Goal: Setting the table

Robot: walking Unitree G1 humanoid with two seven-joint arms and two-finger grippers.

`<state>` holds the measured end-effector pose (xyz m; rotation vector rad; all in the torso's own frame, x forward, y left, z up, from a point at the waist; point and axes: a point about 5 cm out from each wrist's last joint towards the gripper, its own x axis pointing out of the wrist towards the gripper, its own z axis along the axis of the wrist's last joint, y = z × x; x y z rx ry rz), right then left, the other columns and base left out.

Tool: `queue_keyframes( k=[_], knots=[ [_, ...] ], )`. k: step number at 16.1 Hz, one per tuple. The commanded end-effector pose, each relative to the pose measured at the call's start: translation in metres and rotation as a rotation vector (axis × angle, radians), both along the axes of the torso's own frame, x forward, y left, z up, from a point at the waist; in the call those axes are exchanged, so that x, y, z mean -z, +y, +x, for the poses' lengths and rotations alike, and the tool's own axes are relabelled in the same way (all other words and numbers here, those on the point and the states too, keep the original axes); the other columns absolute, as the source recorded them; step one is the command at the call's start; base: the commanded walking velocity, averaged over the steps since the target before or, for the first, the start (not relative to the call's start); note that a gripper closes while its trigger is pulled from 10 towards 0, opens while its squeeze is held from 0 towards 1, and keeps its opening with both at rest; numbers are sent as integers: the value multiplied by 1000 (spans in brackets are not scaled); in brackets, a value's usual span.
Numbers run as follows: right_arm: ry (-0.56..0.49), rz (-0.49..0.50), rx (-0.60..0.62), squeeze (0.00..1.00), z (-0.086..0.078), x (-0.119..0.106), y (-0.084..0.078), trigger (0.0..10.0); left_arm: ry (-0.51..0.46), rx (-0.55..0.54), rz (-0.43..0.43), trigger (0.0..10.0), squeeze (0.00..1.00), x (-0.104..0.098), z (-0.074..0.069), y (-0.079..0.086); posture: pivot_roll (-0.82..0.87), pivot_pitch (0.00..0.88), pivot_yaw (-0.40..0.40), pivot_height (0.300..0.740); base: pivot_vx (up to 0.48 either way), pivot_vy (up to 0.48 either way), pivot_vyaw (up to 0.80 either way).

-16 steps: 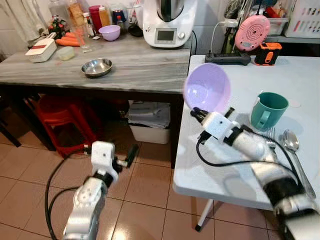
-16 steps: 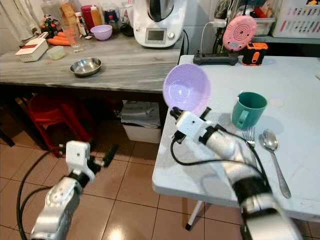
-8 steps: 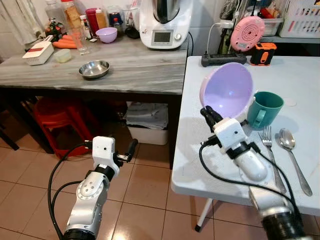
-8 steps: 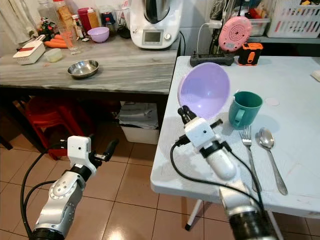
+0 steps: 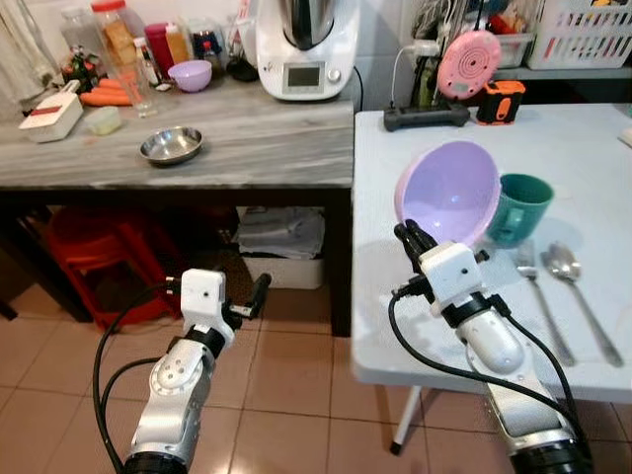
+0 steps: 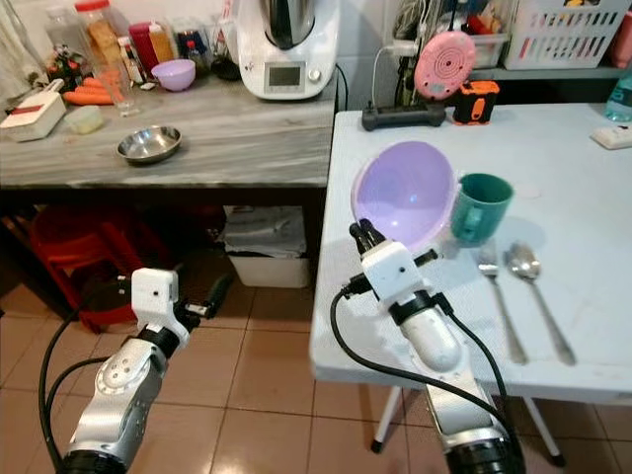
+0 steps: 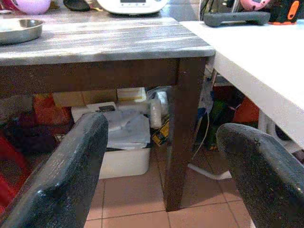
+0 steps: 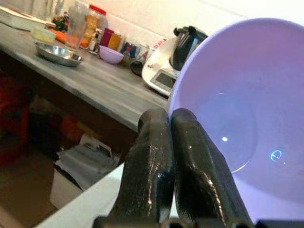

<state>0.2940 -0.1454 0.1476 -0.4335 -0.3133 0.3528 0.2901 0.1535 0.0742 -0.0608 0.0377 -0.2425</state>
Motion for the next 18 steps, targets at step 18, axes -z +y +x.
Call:
queue_keyframes(
  k=[18],
  knots=[
    [-22,11,12,0,-3,-7,-2,10000,-5,-19,10,10000,0,2,6,5,-45,0,124,740,0,422,-246]
  ],
)
